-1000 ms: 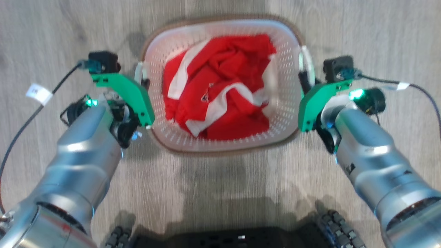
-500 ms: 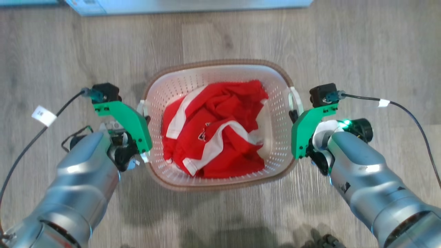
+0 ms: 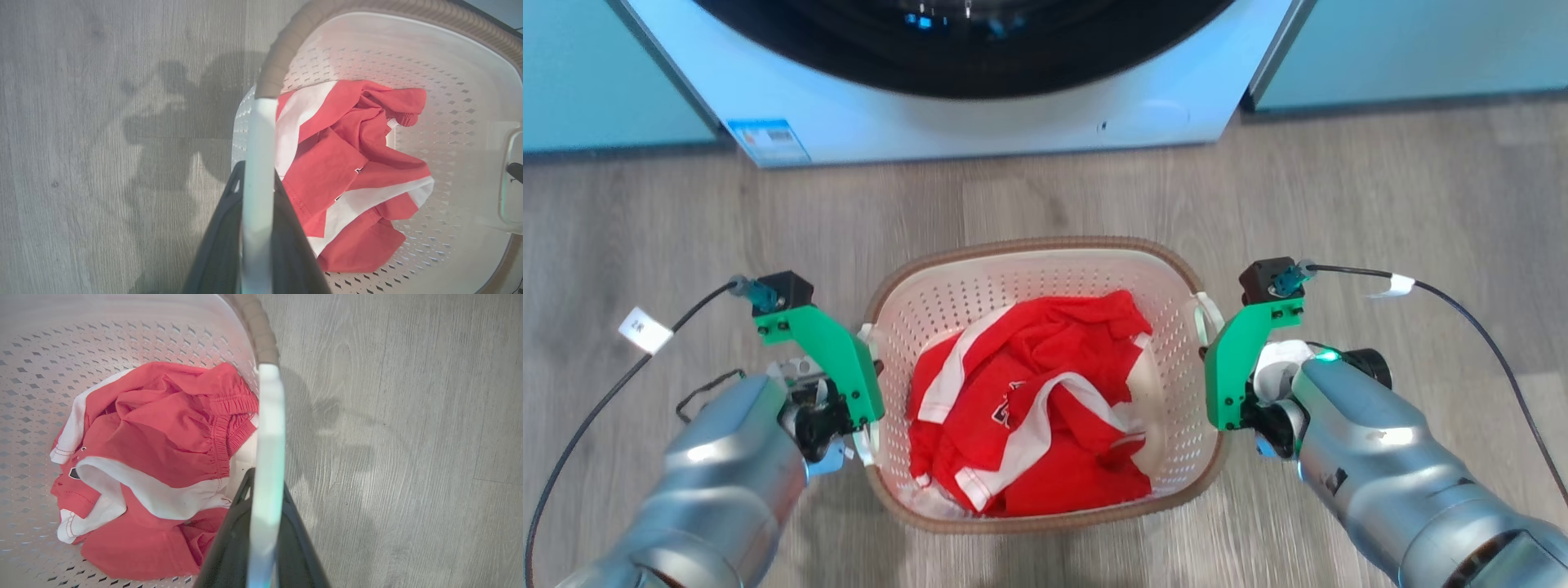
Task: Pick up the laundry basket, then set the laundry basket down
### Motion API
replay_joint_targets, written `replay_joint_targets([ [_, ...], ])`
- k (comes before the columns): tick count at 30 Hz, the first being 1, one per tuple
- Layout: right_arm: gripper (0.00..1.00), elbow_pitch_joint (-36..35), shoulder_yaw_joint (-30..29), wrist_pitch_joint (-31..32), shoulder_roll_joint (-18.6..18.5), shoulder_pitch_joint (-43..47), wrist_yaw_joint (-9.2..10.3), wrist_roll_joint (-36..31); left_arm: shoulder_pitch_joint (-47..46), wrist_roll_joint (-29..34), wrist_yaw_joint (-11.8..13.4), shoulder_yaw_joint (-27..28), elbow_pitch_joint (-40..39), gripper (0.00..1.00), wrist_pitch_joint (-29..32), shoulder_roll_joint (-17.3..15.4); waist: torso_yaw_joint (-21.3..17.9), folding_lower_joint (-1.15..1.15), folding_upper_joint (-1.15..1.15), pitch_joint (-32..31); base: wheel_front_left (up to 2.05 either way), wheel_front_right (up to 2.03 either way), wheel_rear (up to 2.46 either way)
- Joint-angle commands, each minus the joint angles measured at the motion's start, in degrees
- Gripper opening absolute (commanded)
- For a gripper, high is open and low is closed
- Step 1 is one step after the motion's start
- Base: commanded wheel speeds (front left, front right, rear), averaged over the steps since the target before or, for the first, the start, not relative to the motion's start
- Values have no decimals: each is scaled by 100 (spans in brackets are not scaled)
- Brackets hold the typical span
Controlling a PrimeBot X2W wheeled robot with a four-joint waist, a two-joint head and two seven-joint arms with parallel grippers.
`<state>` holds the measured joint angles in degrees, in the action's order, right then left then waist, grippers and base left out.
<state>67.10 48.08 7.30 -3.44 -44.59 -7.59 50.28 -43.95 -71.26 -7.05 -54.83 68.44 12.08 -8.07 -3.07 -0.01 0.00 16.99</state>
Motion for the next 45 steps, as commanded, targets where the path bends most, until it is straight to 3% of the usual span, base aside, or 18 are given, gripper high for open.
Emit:
replay_joint_targets([
  [1, 0, -23, 76, 57, 56, 97, 10, 53, -206, -73, -44, 163, -63, 0, -35, -178, -16, 1, 0, -231, 0, 0, 0],
  [23, 0, 259, 400, 549, 57, 148, 10, 753, 153, -395, -44, 53, 192, 0, 348, -39, -39, 1, 0, -1619, 0, 0, 0],
  [45, 0, 331, 673, 557, 57, 43, 10, 1056, 178, -501, -44, -10, 294, 0, 394, 4, -73, 1, 0, -1813, 0, 0, 0],
])
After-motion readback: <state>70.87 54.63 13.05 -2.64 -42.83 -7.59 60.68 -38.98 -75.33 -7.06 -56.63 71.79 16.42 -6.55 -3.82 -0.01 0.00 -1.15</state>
